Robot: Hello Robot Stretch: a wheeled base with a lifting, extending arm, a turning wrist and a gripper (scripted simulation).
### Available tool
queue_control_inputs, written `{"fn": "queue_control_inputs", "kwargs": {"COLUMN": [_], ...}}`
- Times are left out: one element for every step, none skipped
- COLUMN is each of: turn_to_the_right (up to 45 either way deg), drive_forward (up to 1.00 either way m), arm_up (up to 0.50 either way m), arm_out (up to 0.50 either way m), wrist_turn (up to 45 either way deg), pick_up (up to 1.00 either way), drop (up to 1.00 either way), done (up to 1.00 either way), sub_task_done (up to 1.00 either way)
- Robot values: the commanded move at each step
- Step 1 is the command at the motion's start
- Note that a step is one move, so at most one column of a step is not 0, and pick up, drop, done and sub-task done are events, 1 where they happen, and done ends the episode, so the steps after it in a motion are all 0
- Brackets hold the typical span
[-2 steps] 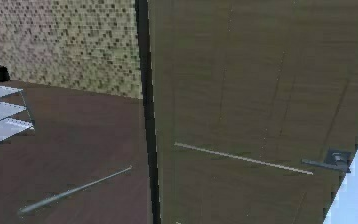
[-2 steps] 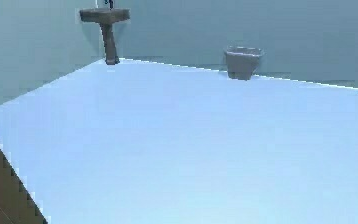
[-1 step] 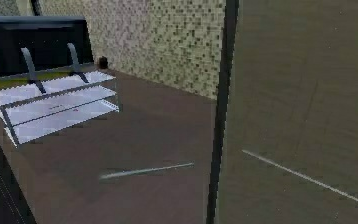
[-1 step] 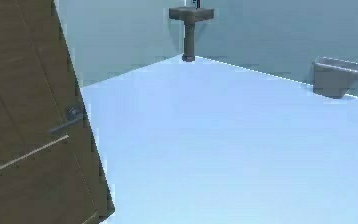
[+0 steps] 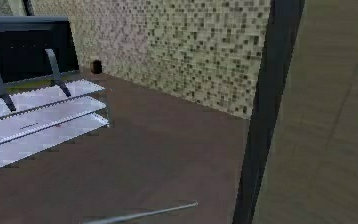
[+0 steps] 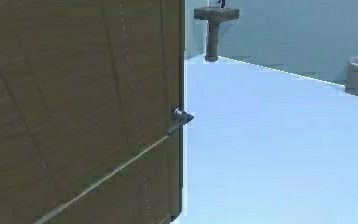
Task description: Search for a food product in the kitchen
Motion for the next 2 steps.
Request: {"fn": "queue_control_inputs", "kwargs": {"turn_to_the_right": [-45.0, -12.0], "drive_forward": [0.0, 0.0], "arm_up": [0.0, 0.0], "arm_out": [0.0, 0.0], "wrist_turn": [0.0, 0.0], "pick_up": [0.0, 0.0], "drop": [0.0, 0.0], "done": [0.0, 0.0], "sub_task_done": [0.0, 0.0]}}
